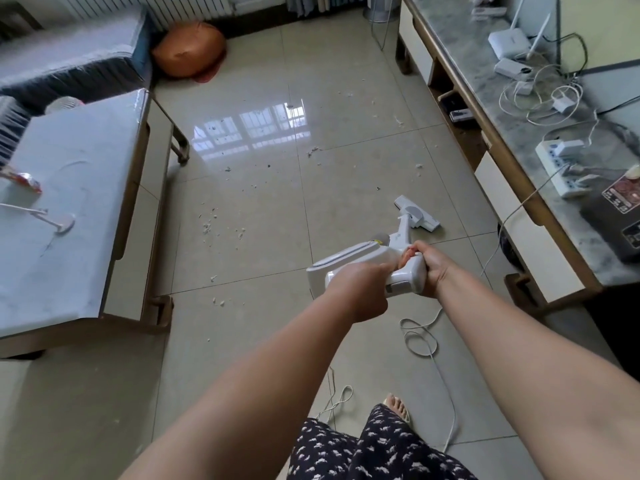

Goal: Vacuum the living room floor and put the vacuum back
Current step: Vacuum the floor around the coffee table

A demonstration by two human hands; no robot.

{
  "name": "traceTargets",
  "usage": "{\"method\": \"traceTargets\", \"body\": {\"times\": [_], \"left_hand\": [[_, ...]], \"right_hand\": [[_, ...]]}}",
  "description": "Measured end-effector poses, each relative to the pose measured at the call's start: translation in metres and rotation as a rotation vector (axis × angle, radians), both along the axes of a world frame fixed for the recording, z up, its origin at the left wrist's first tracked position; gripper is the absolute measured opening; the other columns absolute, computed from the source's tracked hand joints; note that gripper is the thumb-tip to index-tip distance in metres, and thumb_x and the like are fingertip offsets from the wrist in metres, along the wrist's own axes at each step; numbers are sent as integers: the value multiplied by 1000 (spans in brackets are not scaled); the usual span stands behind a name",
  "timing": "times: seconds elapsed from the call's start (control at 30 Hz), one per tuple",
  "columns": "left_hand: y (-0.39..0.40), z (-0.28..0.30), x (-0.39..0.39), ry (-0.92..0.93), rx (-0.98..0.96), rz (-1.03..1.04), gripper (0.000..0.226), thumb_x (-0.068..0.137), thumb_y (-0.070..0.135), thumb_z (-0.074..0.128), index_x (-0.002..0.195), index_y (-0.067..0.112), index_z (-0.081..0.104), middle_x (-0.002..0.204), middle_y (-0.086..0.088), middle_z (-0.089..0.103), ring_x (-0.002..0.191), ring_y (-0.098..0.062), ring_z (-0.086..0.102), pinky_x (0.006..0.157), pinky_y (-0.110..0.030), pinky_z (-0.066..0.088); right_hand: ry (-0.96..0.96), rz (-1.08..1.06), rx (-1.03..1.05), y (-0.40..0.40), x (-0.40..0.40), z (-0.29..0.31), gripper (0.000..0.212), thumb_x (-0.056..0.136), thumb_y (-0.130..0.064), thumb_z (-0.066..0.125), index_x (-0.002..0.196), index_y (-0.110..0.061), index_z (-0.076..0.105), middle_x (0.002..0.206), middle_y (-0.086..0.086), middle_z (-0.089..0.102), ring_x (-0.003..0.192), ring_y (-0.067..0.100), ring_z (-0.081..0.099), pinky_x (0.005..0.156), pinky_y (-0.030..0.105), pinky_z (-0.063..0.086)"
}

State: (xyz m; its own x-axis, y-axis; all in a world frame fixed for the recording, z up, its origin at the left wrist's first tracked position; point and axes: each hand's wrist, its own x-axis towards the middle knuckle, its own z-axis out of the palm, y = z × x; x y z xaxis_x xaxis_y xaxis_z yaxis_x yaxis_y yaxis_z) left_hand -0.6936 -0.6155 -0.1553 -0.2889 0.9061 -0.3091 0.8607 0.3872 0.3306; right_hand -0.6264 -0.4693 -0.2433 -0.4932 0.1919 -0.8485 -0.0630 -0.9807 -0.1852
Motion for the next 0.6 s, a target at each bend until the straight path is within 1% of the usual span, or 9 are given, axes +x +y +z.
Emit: {"method": "traceTargets", "body": {"times": [0.13, 0.27, 0.37, 0.4, 0.5, 0.6], "left_hand": [[-19, 9, -9, 29, 9, -10, 43, 83, 14, 55, 124, 25, 55, 107, -6, 66, 98, -31, 60, 71, -32, 45], [-49, 16, -17, 44, 24, -8, 45, 83, 14, 55, 126, 28, 53, 108, -6, 66, 99, -31, 60, 67, -29, 40], [-76, 16, -23, 41, 21, 9, 48, 83, 14, 55, 128, 30, 53, 108, -5, 66, 98, -31, 60, 68, -30, 43], [-85, 16, -26, 36, 12, 18, 47, 82, 14, 55, 127, 30, 53, 107, -5, 66, 97, -31, 60, 68, -30, 44], [-115, 16, -33, 36, -7, 43, 45, 82, 16, 55, 125, 31, 54, 103, -4, 67, 94, -30, 61, 70, -32, 49], [-141, 16, -42, 46, -2, 69, 42, 82, 17, 56, 122, 31, 56, 101, -4, 67, 92, -29, 61, 68, -31, 47]], "right_hand": [[14, 7, -13, -19, -8, 4, 17, 60, -9, 53, 63, -18, 39, 44, -6, 45, 32, 4, 44, 37, 15, 42], [21, 33, -14, -46, -18, 5, 17, 61, -9, 54, 63, -19, 39, 44, -7, 45, 34, 4, 44, 39, 15, 43], [33, 52, -24, -72, -28, 8, 17, 62, -8, 53, 63, -18, 39, 44, -7, 45, 34, 4, 44, 39, 15, 43], [36, 62, -33, -81, -31, 8, 17, 65, -8, 53, 63, -18, 39, 45, -6, 45, 34, 4, 45, 38, 16, 43], [47, 63, -63, -109, -39, 10, 23, 84, -11, 46, 63, -18, 40, 45, -5, 45, 33, 5, 45, 37, 16, 43], [59, 83, -80, -134, -50, 15, 26, 88, -13, 44, 63, -17, 40, 44, -5, 46, 32, 6, 45, 37, 16, 43]]}}
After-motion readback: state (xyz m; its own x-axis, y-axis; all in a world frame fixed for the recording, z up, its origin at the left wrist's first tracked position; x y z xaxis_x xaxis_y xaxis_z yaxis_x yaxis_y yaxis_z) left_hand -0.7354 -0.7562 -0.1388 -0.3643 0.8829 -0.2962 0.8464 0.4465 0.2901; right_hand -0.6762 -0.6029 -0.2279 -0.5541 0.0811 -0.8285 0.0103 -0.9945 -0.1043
